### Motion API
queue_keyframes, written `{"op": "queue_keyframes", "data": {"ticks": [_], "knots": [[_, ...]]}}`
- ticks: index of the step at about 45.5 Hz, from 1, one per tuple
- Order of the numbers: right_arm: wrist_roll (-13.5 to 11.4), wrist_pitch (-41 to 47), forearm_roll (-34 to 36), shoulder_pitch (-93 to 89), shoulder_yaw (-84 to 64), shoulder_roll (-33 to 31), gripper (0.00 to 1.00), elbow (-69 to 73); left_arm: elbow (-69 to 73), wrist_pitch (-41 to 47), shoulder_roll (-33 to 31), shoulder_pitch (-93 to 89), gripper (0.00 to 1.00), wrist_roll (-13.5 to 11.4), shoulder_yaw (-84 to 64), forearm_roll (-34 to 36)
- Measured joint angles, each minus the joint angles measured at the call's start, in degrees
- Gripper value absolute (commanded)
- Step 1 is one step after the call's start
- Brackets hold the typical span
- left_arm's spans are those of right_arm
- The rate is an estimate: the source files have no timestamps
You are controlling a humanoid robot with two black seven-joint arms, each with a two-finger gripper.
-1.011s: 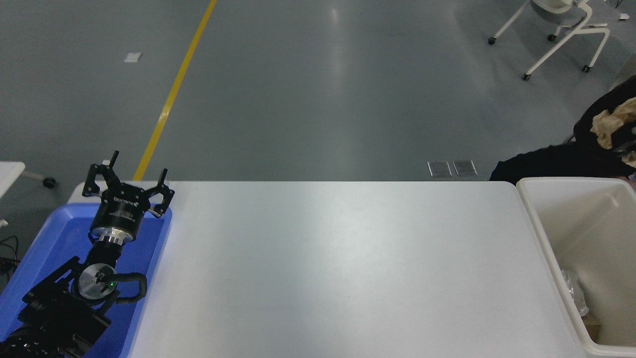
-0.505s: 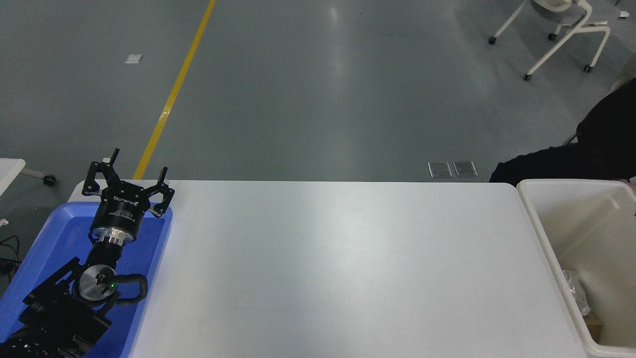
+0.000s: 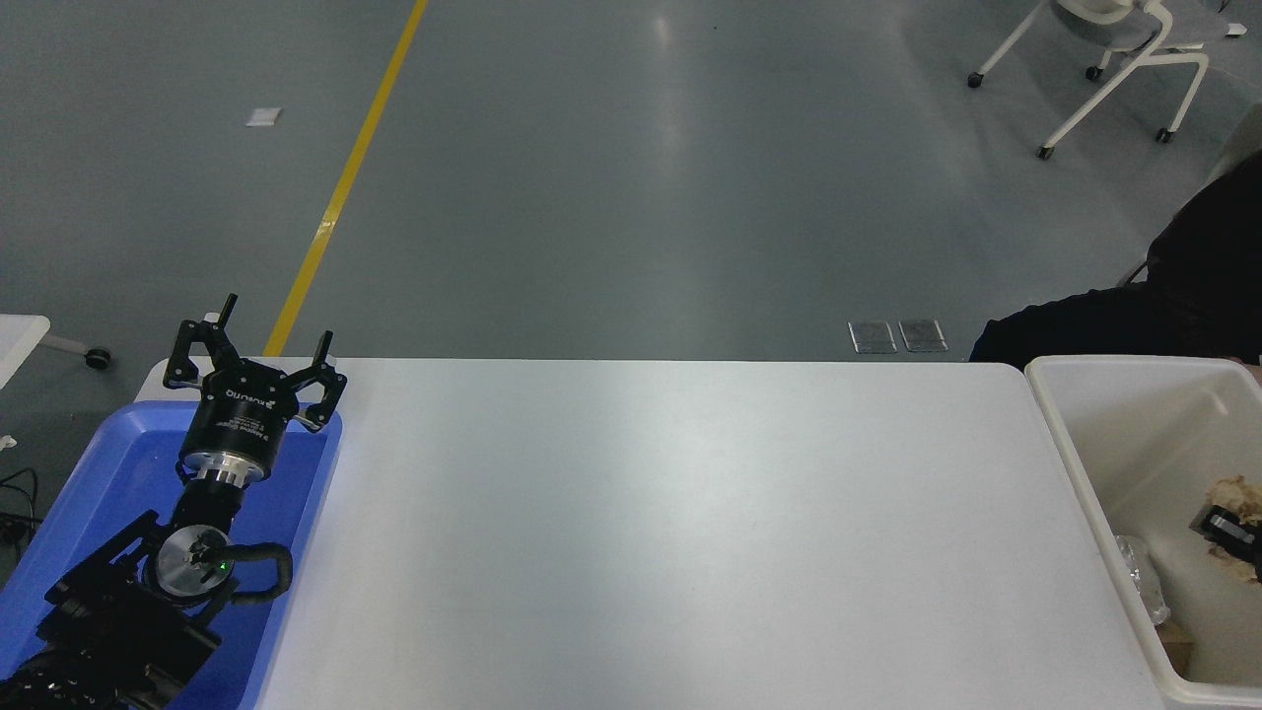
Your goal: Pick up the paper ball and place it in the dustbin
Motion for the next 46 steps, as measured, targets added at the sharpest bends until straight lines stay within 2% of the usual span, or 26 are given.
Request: {"op": "queue_keyframes", "data": {"ticks": [21, 27, 38, 46], "knots": [[-0.23, 0.18, -0.32, 1.15, 0.57, 0.91, 1.00, 0.37, -0.05, 0.02, 0.00, -0.08, 1.00, 0.00, 0.01, 0.00], [-0.31, 1.32, -1.84, 5.57, -2.37, -0.77, 1.00, 3.48, -0.08, -0.09, 0.01, -0.12, 1.00, 0.13, 0.06, 0.04], [-0.48, 9.02, -3.81, 30.59, -21.72, -9.22, 1.00, 22.86, -0.08, -0.19, 0.01, -0.19, 1.00, 0.21, 0.08, 0.07], [-0.50, 18.31, -3.88, 56.51, -37.49, -10.53, 1.00, 40.44, -0.07, -0.19, 0.01, -0.17, 1.00, 0.25, 0.08, 0.09]]}}
